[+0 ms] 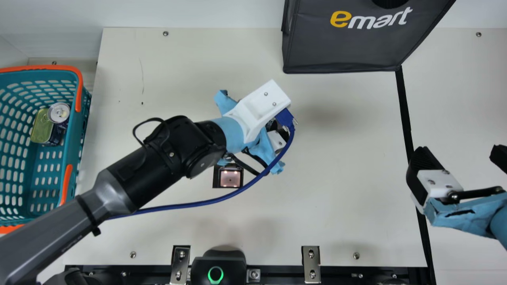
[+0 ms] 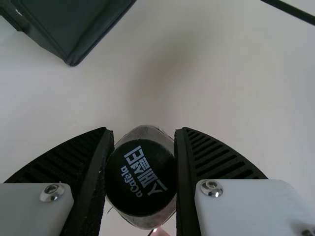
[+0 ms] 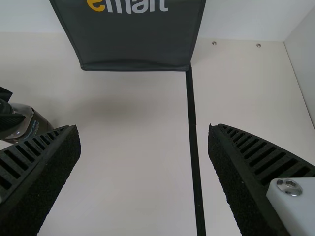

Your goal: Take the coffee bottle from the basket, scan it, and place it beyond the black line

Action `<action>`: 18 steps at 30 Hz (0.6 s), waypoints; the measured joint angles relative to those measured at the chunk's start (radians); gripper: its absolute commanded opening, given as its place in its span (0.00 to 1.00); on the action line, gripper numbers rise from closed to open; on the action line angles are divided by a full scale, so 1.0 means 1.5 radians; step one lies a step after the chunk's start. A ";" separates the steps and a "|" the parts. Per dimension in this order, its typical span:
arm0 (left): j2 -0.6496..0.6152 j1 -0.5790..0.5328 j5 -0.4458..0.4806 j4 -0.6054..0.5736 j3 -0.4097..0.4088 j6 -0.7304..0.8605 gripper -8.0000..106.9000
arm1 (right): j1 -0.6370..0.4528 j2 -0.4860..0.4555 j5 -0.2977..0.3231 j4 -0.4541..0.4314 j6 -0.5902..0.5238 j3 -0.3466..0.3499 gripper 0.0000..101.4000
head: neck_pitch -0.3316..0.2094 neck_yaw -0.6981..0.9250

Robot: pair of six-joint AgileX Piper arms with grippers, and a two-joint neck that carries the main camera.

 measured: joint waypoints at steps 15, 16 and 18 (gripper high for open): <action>0.008 0.003 0.015 -0.005 -0.024 0.014 0.16 | 0.000 0.000 0.000 0.000 0.000 0.000 0.90 | -0.001 0.000; 0.008 0.003 0.016 -0.006 -0.025 0.014 0.19 | 0.000 0.000 0.000 0.000 0.000 0.000 0.90 | -0.001 0.000; 0.010 0.003 0.017 -0.006 -0.027 0.014 0.25 | 0.000 0.000 0.000 0.000 0.000 0.000 0.90 | -0.001 0.000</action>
